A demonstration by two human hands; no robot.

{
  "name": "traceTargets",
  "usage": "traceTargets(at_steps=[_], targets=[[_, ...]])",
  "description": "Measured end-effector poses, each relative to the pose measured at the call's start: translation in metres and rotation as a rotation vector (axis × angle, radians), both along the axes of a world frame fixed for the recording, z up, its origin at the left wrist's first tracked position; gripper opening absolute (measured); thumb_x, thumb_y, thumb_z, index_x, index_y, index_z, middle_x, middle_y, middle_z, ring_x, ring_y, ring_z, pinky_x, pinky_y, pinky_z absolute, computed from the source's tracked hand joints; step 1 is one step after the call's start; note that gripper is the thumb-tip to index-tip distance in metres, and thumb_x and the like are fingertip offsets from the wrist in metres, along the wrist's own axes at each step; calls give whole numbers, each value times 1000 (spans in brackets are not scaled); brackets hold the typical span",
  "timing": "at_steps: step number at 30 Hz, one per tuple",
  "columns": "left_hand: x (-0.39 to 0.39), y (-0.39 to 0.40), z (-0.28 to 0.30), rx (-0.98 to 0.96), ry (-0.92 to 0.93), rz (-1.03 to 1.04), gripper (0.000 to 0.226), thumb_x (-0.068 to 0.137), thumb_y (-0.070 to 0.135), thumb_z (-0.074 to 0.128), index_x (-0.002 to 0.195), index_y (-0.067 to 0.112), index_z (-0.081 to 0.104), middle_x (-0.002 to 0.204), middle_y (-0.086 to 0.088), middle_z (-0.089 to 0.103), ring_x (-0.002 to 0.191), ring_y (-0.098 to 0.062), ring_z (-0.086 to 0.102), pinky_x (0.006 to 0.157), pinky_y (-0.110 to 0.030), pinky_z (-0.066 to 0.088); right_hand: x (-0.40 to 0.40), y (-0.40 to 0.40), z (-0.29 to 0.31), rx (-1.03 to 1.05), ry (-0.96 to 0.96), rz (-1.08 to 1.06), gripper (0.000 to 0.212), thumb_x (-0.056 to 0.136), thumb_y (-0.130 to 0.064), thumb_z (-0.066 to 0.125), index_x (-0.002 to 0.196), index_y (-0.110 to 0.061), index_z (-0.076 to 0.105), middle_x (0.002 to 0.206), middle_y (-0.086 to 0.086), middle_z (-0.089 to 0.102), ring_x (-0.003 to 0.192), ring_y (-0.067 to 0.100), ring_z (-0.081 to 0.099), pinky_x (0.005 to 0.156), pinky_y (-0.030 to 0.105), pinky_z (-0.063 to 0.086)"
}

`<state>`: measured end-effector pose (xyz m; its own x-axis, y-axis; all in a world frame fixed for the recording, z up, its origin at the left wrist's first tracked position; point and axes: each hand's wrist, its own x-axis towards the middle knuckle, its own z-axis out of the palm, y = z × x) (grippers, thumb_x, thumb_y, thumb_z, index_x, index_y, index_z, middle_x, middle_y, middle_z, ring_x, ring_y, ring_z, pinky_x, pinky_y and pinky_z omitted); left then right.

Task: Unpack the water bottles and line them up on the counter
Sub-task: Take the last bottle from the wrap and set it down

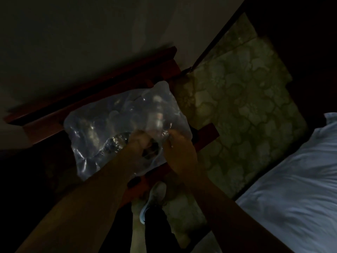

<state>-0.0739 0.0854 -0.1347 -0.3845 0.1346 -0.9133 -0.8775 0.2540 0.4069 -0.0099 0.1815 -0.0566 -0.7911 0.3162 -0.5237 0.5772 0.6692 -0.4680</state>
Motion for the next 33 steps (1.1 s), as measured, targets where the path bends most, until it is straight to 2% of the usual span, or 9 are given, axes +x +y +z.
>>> traceTargets(at_steps=[6, 8, 12, 17, 19, 22, 25, 30, 33], targets=[[0, -14, 26, 48, -26, 225, 42, 95, 16, 63, 130, -7, 57, 133, -23, 59, 117, -37, 61, 93, -39, 51, 6, -8, 8, -102, -37, -25, 26, 99, -20, 47, 119, -7, 57, 114, 16, 60, 105, 32, 57, 88, 41, 48], [4, -24, 41, 7, 37, 148, 43, 94, 24, 65, 123, -8, 63, 127, -26, 63, 112, -36, 63, 102, -45, 49, 7, -11, 10, -109, -80, -37, 31, 98, -20, 45, 126, -10, 54, 120, 15, 59, 109, 33, 56, 91, 42, 48], [23, -51, 82, -54, 178, 142, 34, 84, 43, 72, 96, 12, 70, 100, -14, 72, 97, -32, 69, 89, -48, 57, 15, -18, 16, -124, -120, -48, 33, 96, -15, 47, 128, -7, 51, 119, 19, 57, 110, 35, 56, 94, 45, 47], [45, -81, 121, 27, 97, 231, 45, 83, 43, 73, 113, 10, 66, 101, -13, 72, 87, -27, 70, 59, -31, 58, 30, -33, 35, -118, -150, -71, 34, 98, -21, 47, 130, -9, 50, 127, 15, 54, 115, 31, 54, 96, 42, 46], [51, -88, 133, 70, 64, 261, 44, 85, 40, 72, 116, 8, 66, 102, -15, 72, 88, -28, 71, 60, -32, 59, 29, -42, 43, -146, -144, -166, 33, 100, -34, 43, 123, -13, 55, 121, 12, 60, 103, 25, 58, 92, 42, 49], [62, -94, 158, 132, 84, 286, 47, 88, 38, 69, 122, 6, 64, 112, -18, 71, 99, -32, 69, 56, -29, 57, 24, -66, 68, -390, -74, -421, 41, 100, -48, 38, 125, -20, 56, 121, 1, 61, 90, 8, 58, 79, 26, 48], [71, -98, 178, 159, 174, 263, 42, 88, 41, 68, 115, 9, 68, 101, -12, 75, 86, -23, 72, 49, -22, 53, 17, -86, 94, -634, -92, -625, 51, 94, -56, 45, 129, -22, 56, 121, 1, 65, 100, 16, 65, 84, 32, 55], [76, -113, 203, 175, 328, 224, 38, 86, 43, 68, 112, 16, 70, 96, -2, 78, 86, -17, 75, 66, -28, 56, 19, -99, 134, -705, -43, -629, 54, 84, -58, 61, 126, -23, 60, 112, 1, 70, 96, 18, 69, 71, 31, 57], [82, -126, 222, 203, 408, 217, 27, 87, 41, 68, 103, 19, 72, 84, 7, 78, 73, -4, 74, 52, -15, 53, 24, -109, 156, -747, 75, -620, 57, 84, -49, 66, 133, -22, 55, 118, 3, 69, 102, 20, 69, 78, 33, 59]])
